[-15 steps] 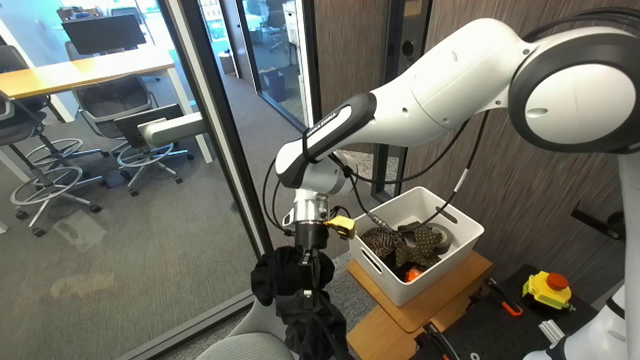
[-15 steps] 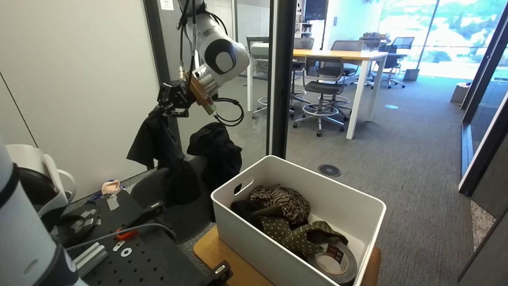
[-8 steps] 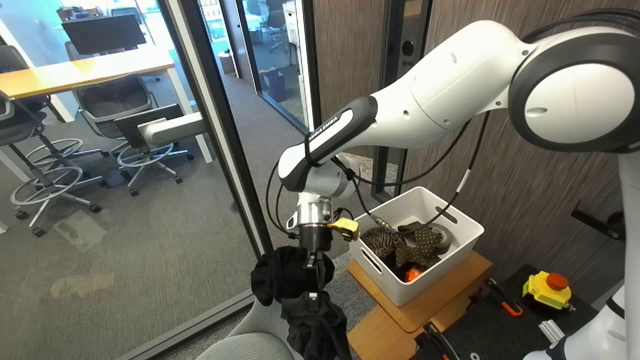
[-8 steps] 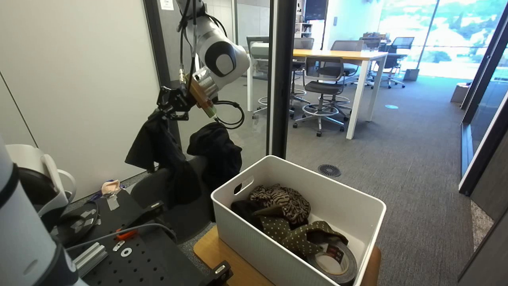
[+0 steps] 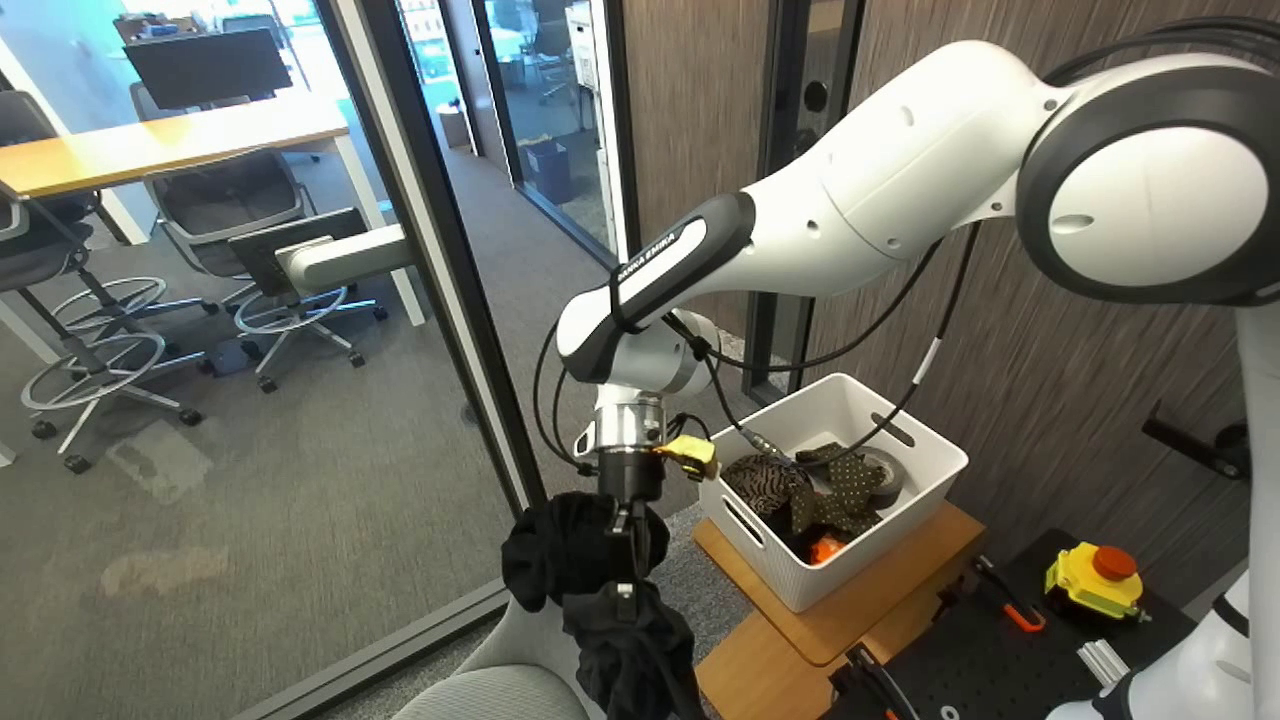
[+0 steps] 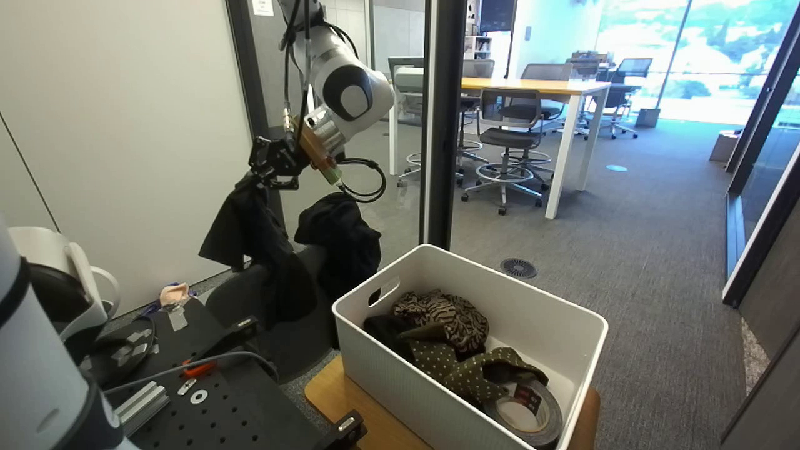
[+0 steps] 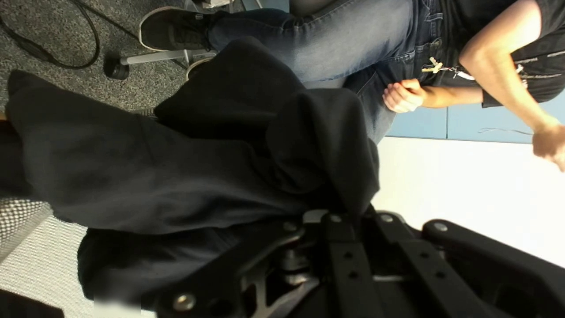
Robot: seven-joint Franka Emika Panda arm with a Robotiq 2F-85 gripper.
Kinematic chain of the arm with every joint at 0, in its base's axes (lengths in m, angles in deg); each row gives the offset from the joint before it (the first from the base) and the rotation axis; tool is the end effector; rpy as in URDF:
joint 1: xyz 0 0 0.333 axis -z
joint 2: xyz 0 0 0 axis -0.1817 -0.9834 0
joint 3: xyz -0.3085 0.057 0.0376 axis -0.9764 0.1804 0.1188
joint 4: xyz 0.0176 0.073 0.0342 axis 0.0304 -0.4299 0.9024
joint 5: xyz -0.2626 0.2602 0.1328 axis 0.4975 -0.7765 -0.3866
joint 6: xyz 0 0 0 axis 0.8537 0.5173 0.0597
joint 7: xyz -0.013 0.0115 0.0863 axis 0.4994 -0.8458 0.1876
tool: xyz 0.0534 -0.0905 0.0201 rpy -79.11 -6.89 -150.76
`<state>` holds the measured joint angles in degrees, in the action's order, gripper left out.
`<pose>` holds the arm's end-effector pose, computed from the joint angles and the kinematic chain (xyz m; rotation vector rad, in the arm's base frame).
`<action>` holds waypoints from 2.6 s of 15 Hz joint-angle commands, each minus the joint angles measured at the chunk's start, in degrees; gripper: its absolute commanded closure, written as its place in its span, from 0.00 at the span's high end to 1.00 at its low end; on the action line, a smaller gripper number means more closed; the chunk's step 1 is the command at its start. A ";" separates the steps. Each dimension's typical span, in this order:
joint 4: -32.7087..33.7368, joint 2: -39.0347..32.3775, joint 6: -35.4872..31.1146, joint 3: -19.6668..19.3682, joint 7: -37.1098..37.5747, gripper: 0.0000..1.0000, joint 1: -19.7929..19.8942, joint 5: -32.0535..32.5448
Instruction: Remove the shirt from the basket and put it on the chair.
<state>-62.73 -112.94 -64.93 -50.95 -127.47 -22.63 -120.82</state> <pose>0.4685 0.2967 0.2141 -1.9643 -1.0029 0.6618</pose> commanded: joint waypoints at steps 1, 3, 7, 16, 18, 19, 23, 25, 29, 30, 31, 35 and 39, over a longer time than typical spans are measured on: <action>0.96 -0.10 -0.49 0.51 2.39 0.08 0.15 0.88; 0.71 0.17 -1.67 0.27 3.70 0.34 -0.16 1.35; -0.20 1.02 -5.38 0.32 5.57 0.53 -0.30 2.54; -0.70 1.24 -8.70 0.82 8.41 1.00 0.31 4.19; -0.76 1.23 -8.89 0.86 8.68 1.00 0.38 4.25; -0.79 1.26 -8.96 0.87 8.82 1.00 0.42 4.26; -2.64 2.94 -10.08 -0.01 10.25 1.00 0.36 6.37; -6.73 7.05 -10.77 -1.41 13.08 1.00 0.71 11.48; -18.11 18.57 -11.88 -3.01 19.65 1.00 2.77 19.26; -20.58 21.38 -12.34 -3.28 21.50 1.00 3.08 20.55; -23.21 24.43 -13.07 -3.44 23.40 1.00 3.32 21.39; -32.65 36.69 -16.55 -3.88 30.34 1.00 3.27 21.66; -39.89 49.07 -18.48 -4.70 36.35 1.00 3.03 20.86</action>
<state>-95.70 -75.17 -81.13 -54.84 -95.78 -18.99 -99.72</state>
